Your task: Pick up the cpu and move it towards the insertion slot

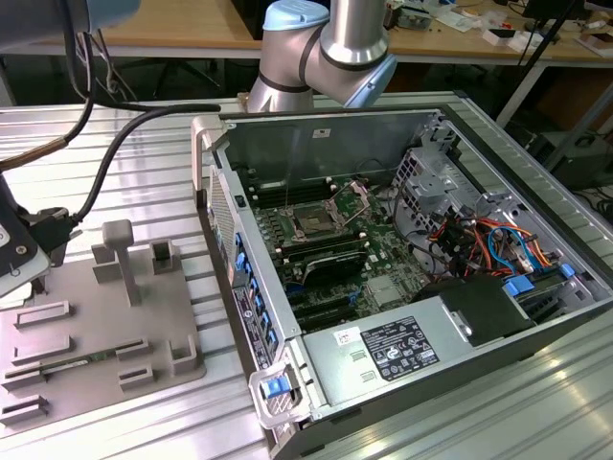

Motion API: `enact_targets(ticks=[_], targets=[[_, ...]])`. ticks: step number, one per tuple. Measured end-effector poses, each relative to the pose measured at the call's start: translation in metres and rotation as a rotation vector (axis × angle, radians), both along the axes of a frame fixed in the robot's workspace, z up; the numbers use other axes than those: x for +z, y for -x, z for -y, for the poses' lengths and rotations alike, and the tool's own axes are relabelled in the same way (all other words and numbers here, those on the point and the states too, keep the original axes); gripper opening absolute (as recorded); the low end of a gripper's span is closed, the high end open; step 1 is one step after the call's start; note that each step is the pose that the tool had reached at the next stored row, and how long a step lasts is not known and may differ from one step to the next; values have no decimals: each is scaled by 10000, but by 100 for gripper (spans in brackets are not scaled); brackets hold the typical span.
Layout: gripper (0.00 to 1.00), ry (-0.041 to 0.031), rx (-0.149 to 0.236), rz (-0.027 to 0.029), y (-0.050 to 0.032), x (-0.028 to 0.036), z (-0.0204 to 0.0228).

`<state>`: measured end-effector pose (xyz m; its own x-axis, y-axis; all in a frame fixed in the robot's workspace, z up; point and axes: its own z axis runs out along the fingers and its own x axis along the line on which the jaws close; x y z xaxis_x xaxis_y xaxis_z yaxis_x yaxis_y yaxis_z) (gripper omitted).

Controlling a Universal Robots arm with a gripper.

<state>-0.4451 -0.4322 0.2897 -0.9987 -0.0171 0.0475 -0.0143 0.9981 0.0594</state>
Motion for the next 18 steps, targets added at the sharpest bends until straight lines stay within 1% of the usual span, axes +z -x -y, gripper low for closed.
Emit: enact_targets(ticks=[10, 11, 15, 18], targets=[[55, 0, 0, -1, 0, 151, 0], [55, -2, 1, 2, 0, 275, 0], [55, -1, 1, 1, -7, 281, 0], [55, 0, 0, -1, -7, 304, 0]])
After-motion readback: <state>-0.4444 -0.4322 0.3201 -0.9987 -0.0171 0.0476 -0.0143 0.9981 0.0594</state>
